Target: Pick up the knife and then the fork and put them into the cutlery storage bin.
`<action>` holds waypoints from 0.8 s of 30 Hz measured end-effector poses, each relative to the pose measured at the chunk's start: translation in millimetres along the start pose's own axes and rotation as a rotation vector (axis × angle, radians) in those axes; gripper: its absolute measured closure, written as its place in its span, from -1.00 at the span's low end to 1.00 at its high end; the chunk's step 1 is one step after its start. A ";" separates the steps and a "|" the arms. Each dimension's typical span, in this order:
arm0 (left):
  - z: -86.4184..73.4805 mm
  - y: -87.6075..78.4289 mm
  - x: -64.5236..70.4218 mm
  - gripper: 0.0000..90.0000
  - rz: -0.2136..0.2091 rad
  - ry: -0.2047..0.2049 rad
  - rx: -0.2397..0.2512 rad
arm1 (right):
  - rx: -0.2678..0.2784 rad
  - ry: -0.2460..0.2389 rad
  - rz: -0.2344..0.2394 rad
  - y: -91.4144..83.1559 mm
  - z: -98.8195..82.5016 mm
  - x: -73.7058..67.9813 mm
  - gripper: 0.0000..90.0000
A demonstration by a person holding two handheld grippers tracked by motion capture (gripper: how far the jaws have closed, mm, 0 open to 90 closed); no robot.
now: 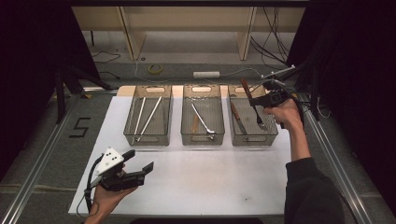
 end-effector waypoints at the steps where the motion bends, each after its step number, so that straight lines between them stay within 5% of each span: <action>1: 0.4 0.1 -0.1 -0.61 0.000 -0.004 0.003 | 0.003 0.004 -0.001 1.5 0.4 1.0 0.73; 24: 0.5 -0.1 0.0 -0.61 -0.002 -0.004 0.004 | 0.030 0.061 -0.051 23.2 5.1 20.5 0.73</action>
Point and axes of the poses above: each handheld gripper's, and its own axes: y roughly forward along the jaws, z roughly out of its top, x roughly to its right, the point moved 7 cm from there along y, roughly forward along the jaws, and after that the axes turned 8 degrees about z, right-handed, at the moved point
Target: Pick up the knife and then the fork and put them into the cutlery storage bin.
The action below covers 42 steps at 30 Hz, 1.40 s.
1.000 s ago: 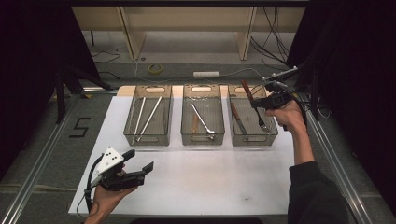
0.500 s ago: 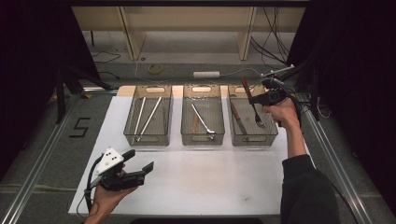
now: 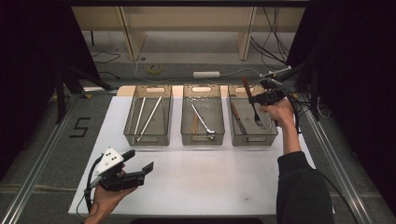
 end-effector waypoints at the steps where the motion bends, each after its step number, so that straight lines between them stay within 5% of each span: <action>1: -0.3 0.0 0.1 -0.61 0.000 0.001 -0.002 | -0.002 -0.001 0.000 1.3 -0.7 0.6 0.73; 42: -0.4 0.0 0.7 -0.61 -0.003 0.004 -0.004 | -0.056 0.034 -0.057 36.6 -25.8 15.6 0.73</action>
Point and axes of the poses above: each handheld gripper's, and its own axes: y roughly forward along the jaws, z roughly out of its top, x roughly to its right, the point moved 7 cm from there along y, roughly forward along the jaws, and after that the axes turned 8 degrees about z, right-handed, at the moved point
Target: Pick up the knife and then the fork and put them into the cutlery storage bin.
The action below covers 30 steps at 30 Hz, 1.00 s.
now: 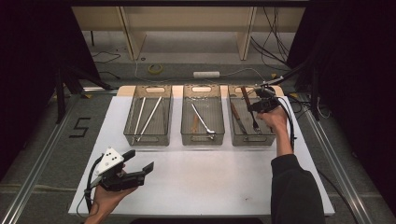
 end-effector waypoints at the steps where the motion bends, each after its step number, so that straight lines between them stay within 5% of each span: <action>1: 0.2 0.0 0.0 -0.61 0.000 -0.001 0.001 | 0.002 -0.003 0.001 0.9 -0.5 0.1 0.73; 12: 0.2 0.1 0.1 -0.61 0.000 -0.001 0.001 | -0.051 -0.007 0.015 13.1 -10.9 -2.9 0.72; 14: 0.0 0.3 -0.2 -0.61 0.000 -0.001 -0.001 | -0.085 -0.014 -0.017 16.2 -12.6 -3.3 0.67; 16: 0.0 0.0 -0.1 -0.61 0.001 -0.001 0.000 | -0.077 -0.003 -0.007 17.2 -10.7 -5.1 0.22; 18: 0.5 0.0 -0.2 -0.61 0.000 -0.004 0.003 | -0.077 -0.006 -0.001 15.6 -8.3 -7.4 -0.01; 30: 0.1 0.5 0.1 -0.61 0.000 -0.001 -0.001 | 0.015 -0.002 0.041 -3.4 -0.7 -12.0 -0.09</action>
Point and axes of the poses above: each handheld gripper's, and its own axes: y roughly forward along the jaws, z roughly out of its top, x roughly to its right, the point moved 7 cm from there along y, roughly forward along the jaws, and after that the axes turned 8 degrees about z, right-handed, at the moved point
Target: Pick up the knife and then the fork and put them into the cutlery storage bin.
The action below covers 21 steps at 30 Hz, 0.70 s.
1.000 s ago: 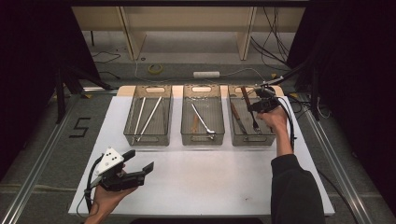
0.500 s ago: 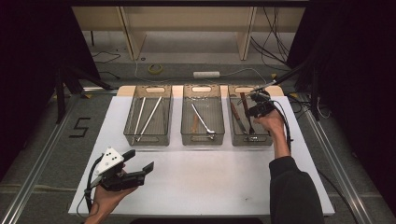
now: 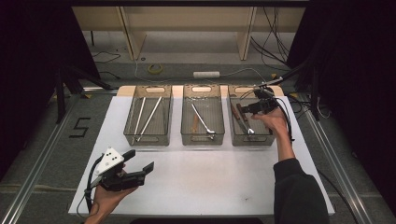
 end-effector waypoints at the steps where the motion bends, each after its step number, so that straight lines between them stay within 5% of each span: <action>1: -0.2 0.2 0.0 -0.61 0.000 0.002 -0.001 | 0.006 -0.004 -0.001 -1.1 0.3 -1.1 -0.10; 21: 0.0 0.6 0.9 -0.61 -0.001 0.005 -0.003 | 0.116 -0.104 0.064 -21.3 -10.4 -45.3 -0.21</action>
Point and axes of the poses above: each handheld gripper's, and its own axes: y roughly forward along the jaws, z roughly out of its top, x roughly to its right, the point moved 7 cm from there along y, roughly forward along the jaws, and after that the axes turned 8 degrees about z, right-handed, at the moved point
